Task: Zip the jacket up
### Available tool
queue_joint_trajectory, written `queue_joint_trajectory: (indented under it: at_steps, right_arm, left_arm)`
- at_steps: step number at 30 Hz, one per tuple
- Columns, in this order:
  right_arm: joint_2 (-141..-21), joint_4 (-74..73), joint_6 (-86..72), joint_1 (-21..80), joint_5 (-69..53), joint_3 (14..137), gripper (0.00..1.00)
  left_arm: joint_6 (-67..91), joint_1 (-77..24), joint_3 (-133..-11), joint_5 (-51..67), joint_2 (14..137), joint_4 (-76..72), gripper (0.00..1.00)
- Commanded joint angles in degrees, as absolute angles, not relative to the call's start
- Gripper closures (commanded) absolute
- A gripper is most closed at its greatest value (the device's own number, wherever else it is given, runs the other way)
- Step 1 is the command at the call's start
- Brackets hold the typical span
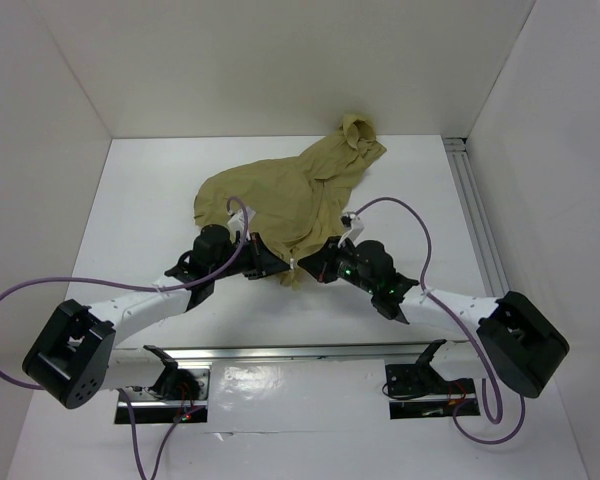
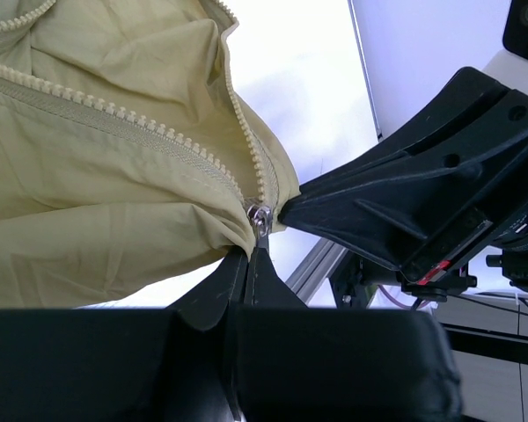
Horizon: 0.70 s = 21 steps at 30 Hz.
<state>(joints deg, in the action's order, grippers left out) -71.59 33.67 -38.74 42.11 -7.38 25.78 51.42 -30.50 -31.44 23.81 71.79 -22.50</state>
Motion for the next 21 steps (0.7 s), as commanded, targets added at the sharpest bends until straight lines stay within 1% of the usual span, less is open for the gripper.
queue_joint_trajectory:
  at_steps: [1, 4, 11, 21]
  right_arm:
    - [-69.6, 37.2, -39.3, 41.9, -8.5, 23.9, 1.00]
    - [-67.9, 37.2, -39.3, 41.4, -9.7, 21.6, 1.00]
    - [-65.0, 37.2, -39.8, 40.3, -18.1, 19.0, 1.00]
    - [-68.5, 43.5, -40.3, 39.7, -23.4, 19.5, 1.00]
  left_arm:
    - [52.2, -29.9, -31.0, 24.7, 70.3, -25.1, 1.00]
    - [51.7, -28.8, -31.0, 25.2, 69.8, -24.6, 1.00]
    - [51.7, -26.7, -30.0, 28.3, 68.6, -25.7, 1.00]
    - [56.2, -26.7, -27.2, 35.5, 70.4, -35.1, 1.00]
